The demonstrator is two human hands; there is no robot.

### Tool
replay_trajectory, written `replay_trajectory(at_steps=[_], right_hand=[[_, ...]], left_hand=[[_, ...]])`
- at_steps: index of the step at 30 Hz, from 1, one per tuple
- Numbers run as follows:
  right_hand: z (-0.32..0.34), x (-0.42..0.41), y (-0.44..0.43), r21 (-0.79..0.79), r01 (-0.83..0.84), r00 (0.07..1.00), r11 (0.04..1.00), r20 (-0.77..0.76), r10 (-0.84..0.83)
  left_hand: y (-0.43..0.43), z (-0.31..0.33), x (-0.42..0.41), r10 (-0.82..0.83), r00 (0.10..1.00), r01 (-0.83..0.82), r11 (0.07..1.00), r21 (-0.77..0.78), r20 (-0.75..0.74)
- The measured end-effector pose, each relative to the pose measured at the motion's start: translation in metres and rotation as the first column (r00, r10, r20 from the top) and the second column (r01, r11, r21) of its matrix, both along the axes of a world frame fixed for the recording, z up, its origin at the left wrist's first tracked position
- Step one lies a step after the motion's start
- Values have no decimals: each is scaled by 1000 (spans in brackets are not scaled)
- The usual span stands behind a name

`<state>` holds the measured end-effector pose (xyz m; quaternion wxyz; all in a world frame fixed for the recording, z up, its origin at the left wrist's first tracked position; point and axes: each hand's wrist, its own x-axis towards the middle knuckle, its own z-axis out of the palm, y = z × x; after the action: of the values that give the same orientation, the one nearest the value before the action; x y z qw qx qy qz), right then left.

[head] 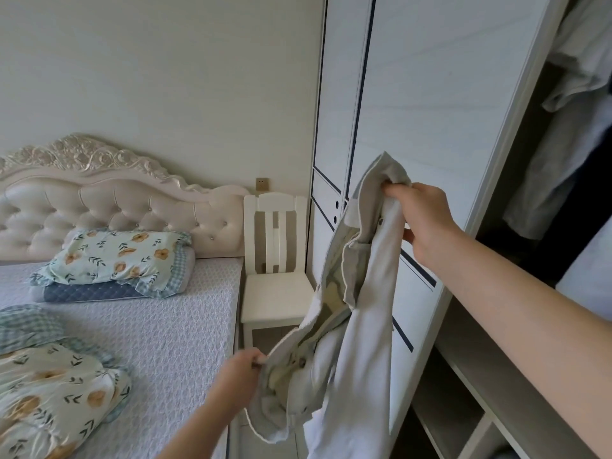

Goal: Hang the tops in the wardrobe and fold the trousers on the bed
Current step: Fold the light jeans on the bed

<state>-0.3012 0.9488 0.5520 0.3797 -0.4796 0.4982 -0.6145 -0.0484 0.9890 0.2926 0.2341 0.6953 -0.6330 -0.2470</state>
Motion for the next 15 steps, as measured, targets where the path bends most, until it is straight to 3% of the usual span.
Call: replay_trajectory(at_steps=[5, 9, 12, 15], right_hand=[[-7, -17, -12, 55, 101, 987, 993, -128, -93], [-2, -31, -28, 65, 193, 922, 979, -354, -158], [11, -36, -36, -71, 184, 779, 980, -598, -189], [26, -39, -35, -118, -102, 527, 988, -849, -47]], left_hand=[[-37, 88, 43, 46, 983, -75, 984, -159, -177], [-56, 160, 70, 27, 935, -80, 987, -138, -353], [-66, 197, 81, 9, 925, -93, 975, -204, -379], [-69, 224, 99, -75, 906, -56, 955, -293, -416]])
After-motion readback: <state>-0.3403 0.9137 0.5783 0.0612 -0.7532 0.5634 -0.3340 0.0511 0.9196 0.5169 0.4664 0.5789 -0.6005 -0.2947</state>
